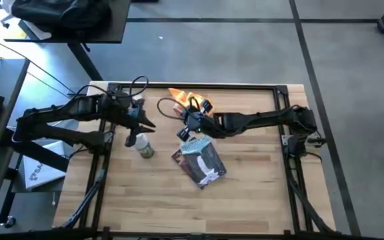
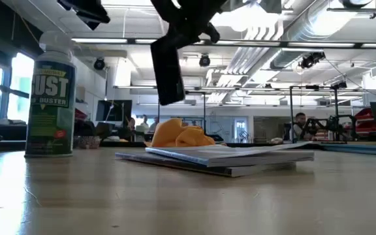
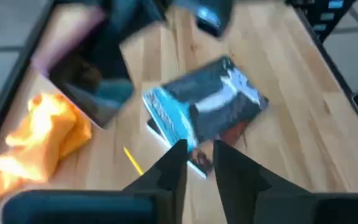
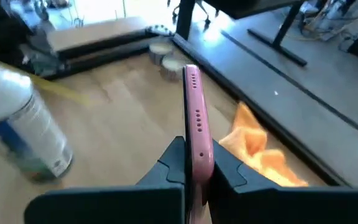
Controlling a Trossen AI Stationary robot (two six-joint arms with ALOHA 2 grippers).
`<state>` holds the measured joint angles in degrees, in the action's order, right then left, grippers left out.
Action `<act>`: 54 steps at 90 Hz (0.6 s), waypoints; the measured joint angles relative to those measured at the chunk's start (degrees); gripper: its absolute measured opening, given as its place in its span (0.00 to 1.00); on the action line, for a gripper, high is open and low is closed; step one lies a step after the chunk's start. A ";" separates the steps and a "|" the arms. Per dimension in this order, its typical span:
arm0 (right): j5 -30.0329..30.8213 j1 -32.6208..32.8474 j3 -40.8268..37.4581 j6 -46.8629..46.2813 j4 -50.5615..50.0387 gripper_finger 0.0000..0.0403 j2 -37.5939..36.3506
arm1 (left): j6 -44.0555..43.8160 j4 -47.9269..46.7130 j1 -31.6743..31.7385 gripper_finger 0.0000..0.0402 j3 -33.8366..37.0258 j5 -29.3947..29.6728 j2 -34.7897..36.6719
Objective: Apply microfiber cloth
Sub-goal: Spray the cellphone using the spray bottle
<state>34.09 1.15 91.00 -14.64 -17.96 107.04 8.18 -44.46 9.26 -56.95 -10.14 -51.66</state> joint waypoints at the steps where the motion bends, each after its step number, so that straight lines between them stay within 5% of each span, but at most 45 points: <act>1: -0.26 -0.11 0.00 0.05 0.27 0.00 0.00 | -0.01 -0.30 0.00 0.10 0.00 0.04 0.05; 19: -2.87 -1.18 0.00 0.22 5.16 0.00 0.00 | 1.07 -4.59 0.04 0.01 0.00 3.94 0.62; 54: -3.59 -1.18 0.00 0.64 11.74 0.00 3.91 | 3.95 -8.65 -0.62 0.00 -0.77 4.94 0.68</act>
<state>30.50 -0.03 91.00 -14.00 -6.22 110.96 12.14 -53.11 8.64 -57.72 -5.19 -50.98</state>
